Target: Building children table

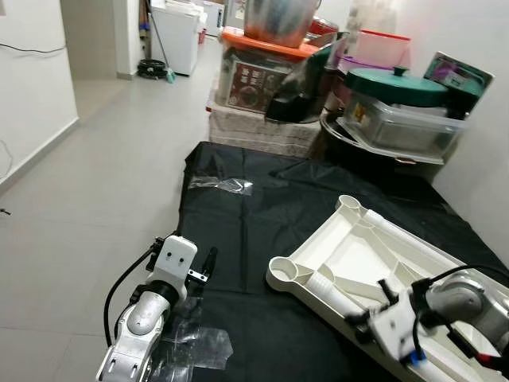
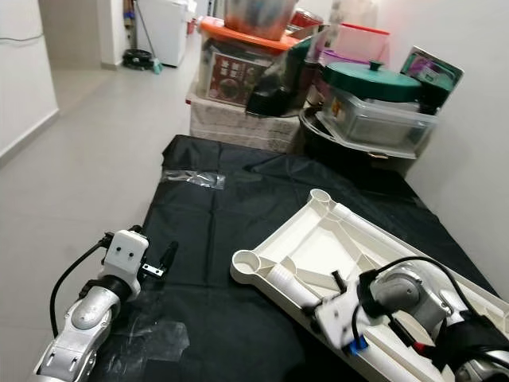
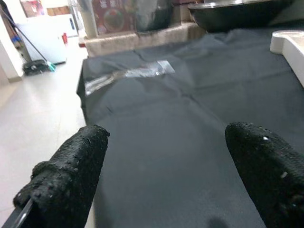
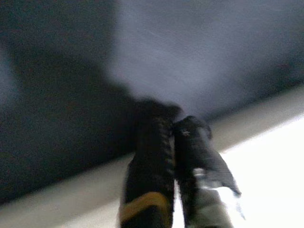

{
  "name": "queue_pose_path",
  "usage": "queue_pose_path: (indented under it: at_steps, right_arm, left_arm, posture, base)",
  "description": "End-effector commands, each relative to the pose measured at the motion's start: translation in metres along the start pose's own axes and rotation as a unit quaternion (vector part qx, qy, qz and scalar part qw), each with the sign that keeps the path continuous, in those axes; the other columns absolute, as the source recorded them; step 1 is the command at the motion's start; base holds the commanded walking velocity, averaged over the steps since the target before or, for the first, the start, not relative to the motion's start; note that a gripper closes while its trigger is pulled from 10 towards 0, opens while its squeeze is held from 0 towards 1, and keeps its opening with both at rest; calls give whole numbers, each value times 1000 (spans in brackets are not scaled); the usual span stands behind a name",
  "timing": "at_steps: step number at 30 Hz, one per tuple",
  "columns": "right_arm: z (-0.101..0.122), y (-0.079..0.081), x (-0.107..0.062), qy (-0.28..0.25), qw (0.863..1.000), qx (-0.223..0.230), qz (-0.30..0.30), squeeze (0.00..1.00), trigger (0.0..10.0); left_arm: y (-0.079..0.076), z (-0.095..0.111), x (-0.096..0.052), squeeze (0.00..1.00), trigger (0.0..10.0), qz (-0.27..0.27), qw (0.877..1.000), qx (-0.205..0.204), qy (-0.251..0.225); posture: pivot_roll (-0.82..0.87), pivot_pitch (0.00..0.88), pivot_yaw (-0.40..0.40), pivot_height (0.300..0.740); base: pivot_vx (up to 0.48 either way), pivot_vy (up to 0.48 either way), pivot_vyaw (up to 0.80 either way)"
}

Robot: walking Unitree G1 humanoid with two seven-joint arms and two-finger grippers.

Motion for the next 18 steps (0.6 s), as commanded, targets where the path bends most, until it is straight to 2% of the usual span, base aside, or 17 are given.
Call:
queue_pose_path:
  at_steps: [1, 2, 3, 4, 5, 7, 8, 9, 10, 11, 13, 15, 16, 17, 18]
  right_arm:
    - [-1, -4, 7, -17, 999, 44, -27, 0, 0]
    - [-1, -4, 7, -17, 999, 44, -27, 0, 0]
    - [2, -16, 7, -38, 994, 81, -70, 0, 0]
    - [2, -16, 7, -38, 994, 81, -70, 0, 0]
    - [5, -31, 6, -63, 982, 131, -119, 0, 8431]
    - [5, -31, 6, -63, 982, 131, -119, 0, 8431]
    - [12, -60, -2, -132, 944, 233, -194, 0, 10000]
    - [17, -74, -9, -175, 919, 271, -226, 0, 10000]
    - [17, -74, -9, -175, 919, 271, -226, 0, 10000]
    - [22, -85, -16, -216, 896, 297, -250, 0, 10000]
    - [22, -85, -16, -216, 896, 297, -250, 0, 10000]
    - [31, -99, -28, -266, 868, 316, -276, 0, 10000]
    - [31, -99, -28, -266, 868, 316, -276, 0, 10000]
    - [37, -109, -35, -299, 846, 334, -290, 0, 10000]
    - [37, -109, -35, -299, 846, 334, -290, 0, 10000]
  left_arm:
    - [-6, -5, -1, 0, 10000, -9, 1000, 0, 9]
    - [-6, -5, -1, 0, 10000, -9, 1000, 0, 9]
    - [-5, -5, -1, 0, 10000, -8, 1000, 0, 9]
    - [-5, -5, -1, 0, 10000, -8, 1000, 0, 9]
    - [-4, -4, -1, 0, 10000, -7, 1000, 1, 9]
    - [-4, -4, -1, 0, 10000, -7, 1000, 1, 9]
    - [-3, -4, -1, 0, 10000, -5, 1000, 1, 9]
    - [-4, -4, -1, 0, 10000, -5, 1000, 2, 9]
    - [-4, -4, -1, 0, 10000, -5, 1000, 2, 9]
    - [-4, -4, -1, 0, 10000, -5, 1000, 2, 9]
    - [-4, -4, -1, 0, 10000, -5, 1000, 2, 9]
    - [-4, -4, 0, 0, 10000, -5, 1000, 2, 8]
    - [-4, -4, 0, 0, 10000, -5, 1000, 2, 8]
    - [-4, -5, 0, 0, 10000, -5, 1000, 2, 8]
    - [-4, -5, 0, 0, 10000, -5, 1000, 2, 8]
  posture:
    - [55, 0, -148, 740]
    - [55, 0, -148, 740]
    - [61, 0, -149, 740]
    - [61, 0, -149, 740]
    - [64, 0, -149, 740]
    - [64, 0, -149, 740]
    - [64, 0, -148, 740]
    - [63, 0, -147, 740]
    - [63, 0, -147, 740]
    - [63, 0, -147, 740]
    - [63, 0, -147, 740]
    - [63, 0, -146, 740]
    - [63, 0, -146, 740]
    - [61, 0, -142, 740]
    - [61, 0, -142, 740]
  base:
    - [0, 0, 0]
    - [0, 0, 0]
    - [0, 0, 0]
    - [0, 0, 0]
    - [0, 0, 0]
    - [0, 0, 0]
    - [0, 0, 0]
    - [0, 0, 0]
    - [0, 0, 0]
    - [0, 0, 0]
    - [0, 0, 0]
    - [0, 0, 0]
    - [0, 0, 0]
    - [0, 0, 0]
    - [0, 0, 0]
Point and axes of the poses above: a point about 5 cm out from each wrist's last joint towards the gripper, its own x axis pointing out of the wrist towards the gripper, its own z axis along the axis of the wrist's last joint, y = z × x, the point moved 1 cm from there along x, pointing out of the wrist towards the gripper, and after that the axes turned 5 degrees about x, right-handed, at the moved point
